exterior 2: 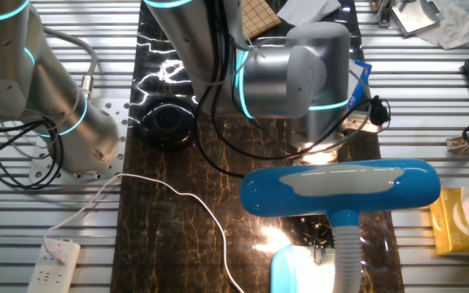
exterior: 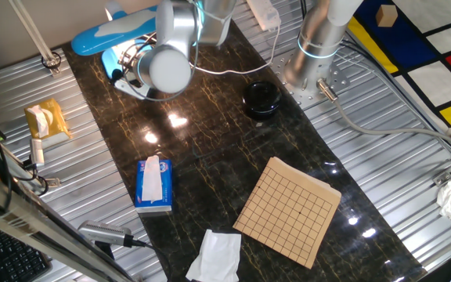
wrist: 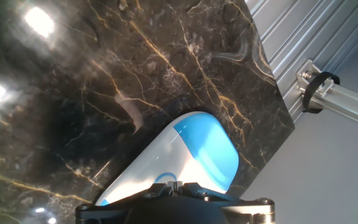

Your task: Turn off the desk lamp by pressing the button

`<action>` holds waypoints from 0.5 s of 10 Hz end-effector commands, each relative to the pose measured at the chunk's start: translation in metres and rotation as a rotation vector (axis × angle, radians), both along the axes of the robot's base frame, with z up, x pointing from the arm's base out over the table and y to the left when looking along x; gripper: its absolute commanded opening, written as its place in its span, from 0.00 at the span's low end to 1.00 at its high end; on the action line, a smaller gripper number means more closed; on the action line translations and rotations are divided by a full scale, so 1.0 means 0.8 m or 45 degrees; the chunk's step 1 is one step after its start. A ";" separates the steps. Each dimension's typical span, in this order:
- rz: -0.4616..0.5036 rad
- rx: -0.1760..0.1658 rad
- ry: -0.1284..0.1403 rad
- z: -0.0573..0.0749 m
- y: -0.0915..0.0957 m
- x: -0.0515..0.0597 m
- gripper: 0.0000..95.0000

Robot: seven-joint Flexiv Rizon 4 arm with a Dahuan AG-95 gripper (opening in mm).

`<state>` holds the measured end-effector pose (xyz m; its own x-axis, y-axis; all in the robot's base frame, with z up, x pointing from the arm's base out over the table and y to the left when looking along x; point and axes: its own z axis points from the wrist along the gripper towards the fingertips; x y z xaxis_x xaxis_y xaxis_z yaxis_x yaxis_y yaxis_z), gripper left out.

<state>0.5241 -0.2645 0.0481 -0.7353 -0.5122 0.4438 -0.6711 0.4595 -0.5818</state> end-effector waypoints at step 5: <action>0.005 0.005 -0.009 -0.004 -0.004 0.001 0.00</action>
<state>0.5245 -0.2679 0.0434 -0.7383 -0.5167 0.4335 -0.6667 0.4620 -0.5848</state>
